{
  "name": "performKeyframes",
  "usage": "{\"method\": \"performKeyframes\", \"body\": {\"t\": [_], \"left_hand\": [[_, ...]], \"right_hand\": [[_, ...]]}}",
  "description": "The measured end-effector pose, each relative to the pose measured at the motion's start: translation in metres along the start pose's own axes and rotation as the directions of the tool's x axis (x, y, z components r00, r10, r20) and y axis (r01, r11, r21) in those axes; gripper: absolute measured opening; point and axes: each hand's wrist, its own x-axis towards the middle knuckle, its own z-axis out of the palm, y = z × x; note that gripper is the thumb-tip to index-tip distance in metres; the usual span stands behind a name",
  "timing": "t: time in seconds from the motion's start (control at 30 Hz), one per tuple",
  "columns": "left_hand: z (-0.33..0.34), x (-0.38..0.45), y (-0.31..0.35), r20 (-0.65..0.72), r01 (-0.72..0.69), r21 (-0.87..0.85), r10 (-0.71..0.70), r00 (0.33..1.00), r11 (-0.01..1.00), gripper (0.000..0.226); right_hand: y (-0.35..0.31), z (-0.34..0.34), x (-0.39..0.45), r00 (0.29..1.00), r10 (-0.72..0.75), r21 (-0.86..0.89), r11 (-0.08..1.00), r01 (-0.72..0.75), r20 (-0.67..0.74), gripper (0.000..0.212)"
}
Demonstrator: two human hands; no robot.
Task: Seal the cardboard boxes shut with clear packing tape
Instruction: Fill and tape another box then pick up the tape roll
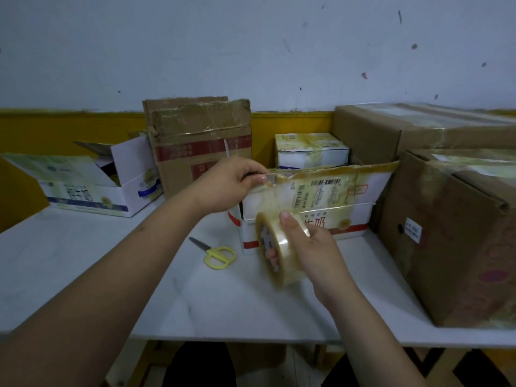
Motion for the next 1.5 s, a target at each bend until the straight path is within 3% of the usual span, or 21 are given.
{"method": "performKeyframes", "body": {"t": [0.1,0.23,0.53,0.6,0.7,0.77,0.83,0.97,1.07,1.17,1.27,1.37,1.43,1.5], "left_hand": [[-0.012,0.002,0.001,0.202,0.028,-0.032,-0.021,0.979,0.999,0.027],[-0.019,0.003,-0.003,0.446,0.141,-0.297,0.006,0.895,0.944,0.032],[-0.025,-0.006,0.006,0.558,0.123,-0.265,0.048,0.828,0.956,0.034],[-0.015,-0.009,0.010,0.510,0.125,-0.233,0.012,0.860,0.964,0.036],[0.009,-0.006,0.005,0.247,0.055,-0.186,-0.007,0.969,0.981,0.031],[0.018,-0.003,0.001,0.098,0.023,-0.226,-0.001,0.995,0.974,0.013],[0.018,0.004,0.001,0.018,0.022,-0.192,-0.019,1.000,0.981,0.015],[0.007,0.026,-0.001,0.024,0.114,-0.092,-0.112,0.993,0.989,0.042],[0.006,0.037,-0.004,0.009,0.172,-0.028,-0.172,0.985,0.985,0.033],[0.012,0.043,-0.010,-0.106,0.235,-0.066,-0.241,0.965,0.970,0.014],[0.022,0.042,-0.017,-0.308,0.254,-0.122,-0.280,0.909,0.960,0.020],[0.047,0.037,-0.024,-0.526,0.201,-0.105,-0.226,0.820,0.974,0.030],[0.065,0.037,-0.027,-0.566,0.179,-0.033,-0.166,0.807,0.983,0.035],[0.070,0.040,-0.031,-0.537,0.243,0.134,-0.136,0.833,0.961,0.042]], "right_hand": [[-0.003,0.004,0.007,0.999,0.037,-0.007,0.999,-0.037,-0.008,0.043],[-0.005,0.003,0.014,0.994,0.106,0.004,0.994,-0.106,0.010,0.043],[-0.010,-0.003,0.031,0.986,0.168,-0.046,0.985,-0.168,-0.010,0.034],[-0.006,0.001,0.034,0.987,0.160,-0.074,0.984,-0.162,-0.031,0.048],[-0.002,0.008,0.035,0.987,0.163,-0.040,0.986,-0.164,-0.009,0.072],[-0.001,0.008,0.035,0.986,0.162,-0.016,0.987,-0.162,0.041,0.061],[-0.001,0.006,0.031,0.989,0.121,0.009,0.992,-0.122,0.084,0.044],[0.009,0.005,0.020,0.998,-0.029,0.005,1.000,0.028,0.050,0.039],[0.020,0.008,0.012,0.995,-0.059,-0.069,0.996,0.064,0.075,0.035],[0.025,0.007,0.010,0.996,-0.053,-0.081,0.995,0.059,0.070,0.031],[0.030,0.004,0.010,0.996,-0.045,-0.065,0.997,0.050,0.082,0.027],[0.041,0.008,0.006,0.991,-0.051,-0.115,0.991,0.065,0.121,0.031],[0.045,0.012,0.005,0.990,-0.072,-0.131,0.987,0.088,0.123,0.037],[0.043,0.013,0.008,0.990,-0.071,-0.106,0.991,0.084,0.123,0.040]]}}
